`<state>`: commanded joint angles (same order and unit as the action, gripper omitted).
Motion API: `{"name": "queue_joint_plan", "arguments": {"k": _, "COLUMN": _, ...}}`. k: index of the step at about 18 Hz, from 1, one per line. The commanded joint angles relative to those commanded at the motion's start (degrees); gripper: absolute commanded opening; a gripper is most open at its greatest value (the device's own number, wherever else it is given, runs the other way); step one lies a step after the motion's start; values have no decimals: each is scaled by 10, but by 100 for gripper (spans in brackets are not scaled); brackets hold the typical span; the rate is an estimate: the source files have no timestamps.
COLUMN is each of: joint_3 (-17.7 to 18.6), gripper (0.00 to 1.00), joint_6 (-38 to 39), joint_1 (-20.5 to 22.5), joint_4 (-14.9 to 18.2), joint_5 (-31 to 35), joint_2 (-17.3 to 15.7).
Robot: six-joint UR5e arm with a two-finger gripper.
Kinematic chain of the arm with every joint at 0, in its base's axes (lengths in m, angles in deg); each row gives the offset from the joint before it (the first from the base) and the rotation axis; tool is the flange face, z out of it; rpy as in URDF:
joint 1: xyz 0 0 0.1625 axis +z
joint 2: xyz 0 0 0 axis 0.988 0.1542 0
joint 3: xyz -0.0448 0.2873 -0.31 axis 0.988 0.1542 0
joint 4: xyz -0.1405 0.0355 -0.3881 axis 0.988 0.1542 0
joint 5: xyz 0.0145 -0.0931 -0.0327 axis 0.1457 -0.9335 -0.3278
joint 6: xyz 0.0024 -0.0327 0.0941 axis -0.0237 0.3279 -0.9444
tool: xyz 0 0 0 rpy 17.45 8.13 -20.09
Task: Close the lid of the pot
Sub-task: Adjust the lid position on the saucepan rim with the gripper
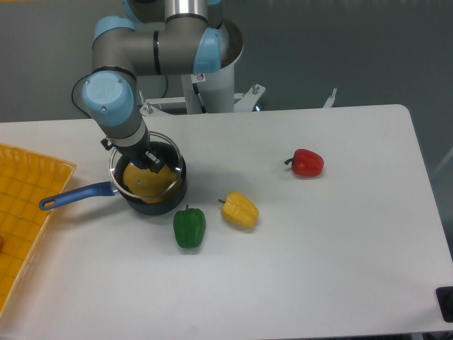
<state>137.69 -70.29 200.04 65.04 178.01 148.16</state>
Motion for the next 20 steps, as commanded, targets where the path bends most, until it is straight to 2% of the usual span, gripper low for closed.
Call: {"name": "queue_joint_plan", "arguments": {"k": 20, "joint_3": 0, "gripper": 44, "joint_6": -1, "joint_1": -1, "joint_4": -4, "joint_5": 1, "joint_2": 4}}
